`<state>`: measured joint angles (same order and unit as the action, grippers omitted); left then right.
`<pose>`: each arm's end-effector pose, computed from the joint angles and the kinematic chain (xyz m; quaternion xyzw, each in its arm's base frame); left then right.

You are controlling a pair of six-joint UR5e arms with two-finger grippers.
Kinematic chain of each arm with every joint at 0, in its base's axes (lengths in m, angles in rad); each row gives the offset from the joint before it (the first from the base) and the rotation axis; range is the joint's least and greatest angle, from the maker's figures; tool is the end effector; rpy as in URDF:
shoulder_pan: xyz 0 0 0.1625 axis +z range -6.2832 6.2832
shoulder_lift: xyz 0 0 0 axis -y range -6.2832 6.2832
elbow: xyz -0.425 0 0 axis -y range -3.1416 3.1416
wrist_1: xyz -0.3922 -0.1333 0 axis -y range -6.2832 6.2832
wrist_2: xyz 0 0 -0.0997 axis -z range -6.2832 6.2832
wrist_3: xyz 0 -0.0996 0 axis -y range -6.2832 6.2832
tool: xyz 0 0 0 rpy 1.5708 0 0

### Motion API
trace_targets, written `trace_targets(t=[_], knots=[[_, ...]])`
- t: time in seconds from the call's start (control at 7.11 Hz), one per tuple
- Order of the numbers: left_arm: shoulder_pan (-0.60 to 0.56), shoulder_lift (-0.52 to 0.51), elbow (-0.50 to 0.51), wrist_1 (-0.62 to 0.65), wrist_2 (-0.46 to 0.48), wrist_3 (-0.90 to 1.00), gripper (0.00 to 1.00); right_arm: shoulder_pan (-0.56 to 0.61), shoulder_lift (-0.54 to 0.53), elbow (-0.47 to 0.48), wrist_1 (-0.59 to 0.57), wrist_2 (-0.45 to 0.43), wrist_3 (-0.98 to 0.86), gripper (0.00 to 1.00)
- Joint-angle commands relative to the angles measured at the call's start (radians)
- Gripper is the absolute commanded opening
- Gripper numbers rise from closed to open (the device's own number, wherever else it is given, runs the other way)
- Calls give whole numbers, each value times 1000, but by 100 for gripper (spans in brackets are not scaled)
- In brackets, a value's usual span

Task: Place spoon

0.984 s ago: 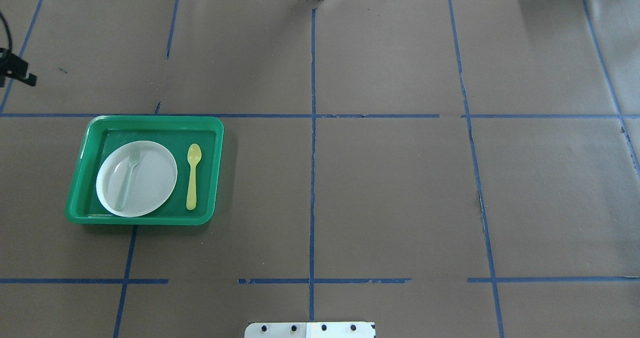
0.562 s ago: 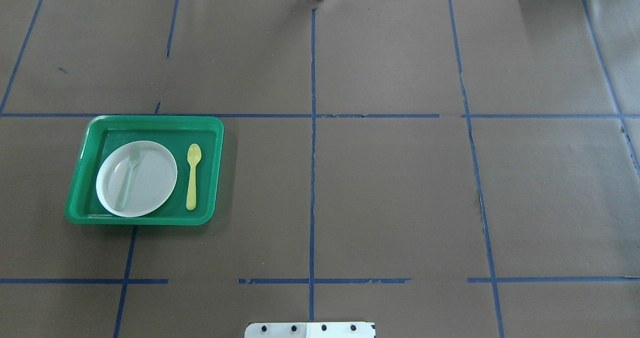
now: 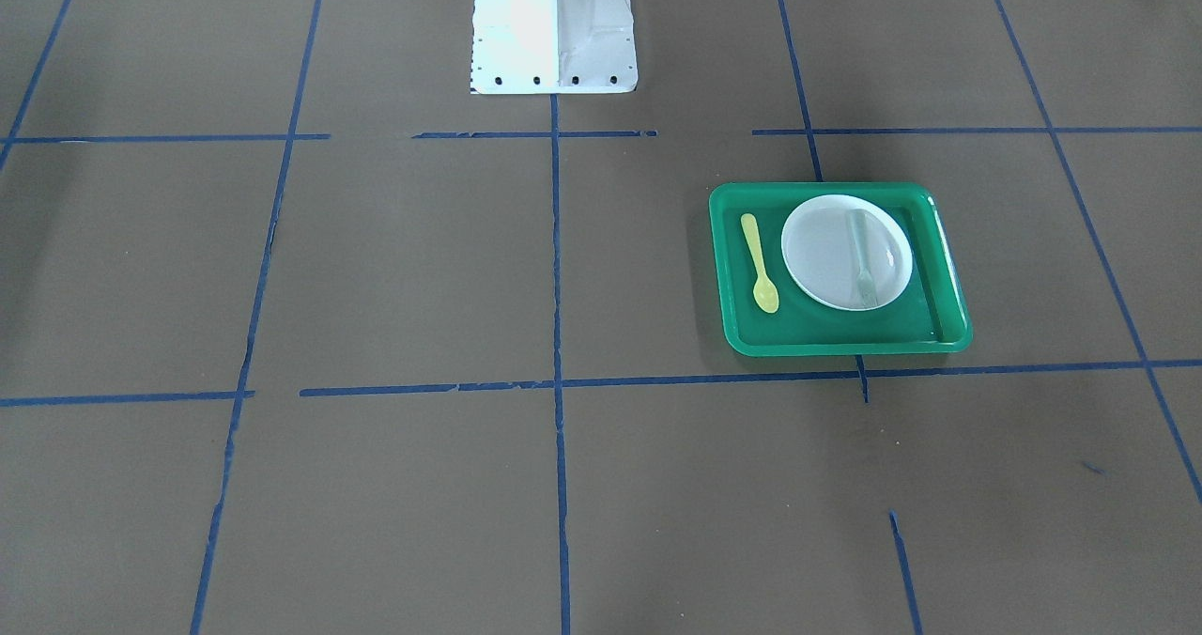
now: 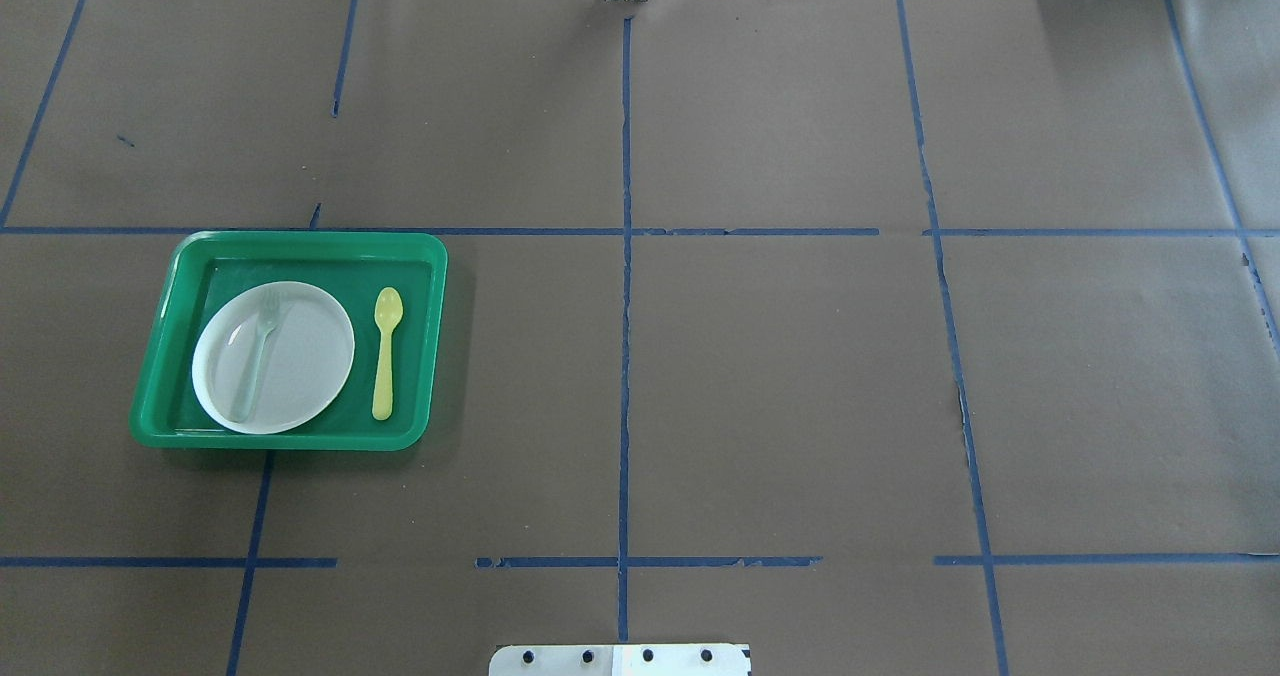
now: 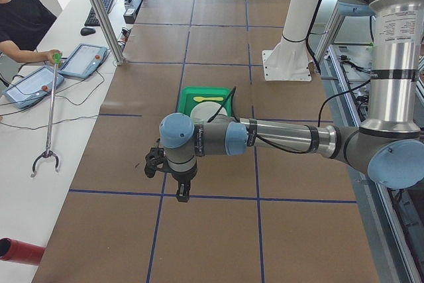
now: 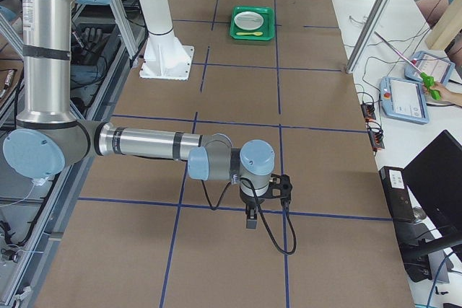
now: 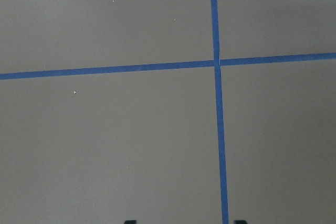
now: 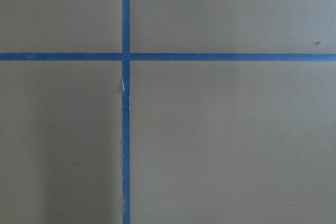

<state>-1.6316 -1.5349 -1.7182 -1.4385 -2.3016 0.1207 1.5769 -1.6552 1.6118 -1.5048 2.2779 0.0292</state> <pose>-0.0954 -0.4677 0.6198 0.0227 0.3567 0.0243 0.9336 0.0714 -0.4570 0.6765 0.0066 -0.3463 0.0126 0.9380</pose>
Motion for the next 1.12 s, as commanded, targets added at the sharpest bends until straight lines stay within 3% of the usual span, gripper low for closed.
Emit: trace_targets(t=[0.0, 0.42, 0.98], knots=[[-1, 19, -23, 3, 2, -3, 100, 0, 0, -1, 0, 0, 0, 100], [-1, 18, -29, -77, 1, -3, 100, 0, -1, 0, 0, 0, 0, 100], [1, 2, -21, -79, 4, 5, 100, 0, -1, -1, 0, 0, 0, 100]])
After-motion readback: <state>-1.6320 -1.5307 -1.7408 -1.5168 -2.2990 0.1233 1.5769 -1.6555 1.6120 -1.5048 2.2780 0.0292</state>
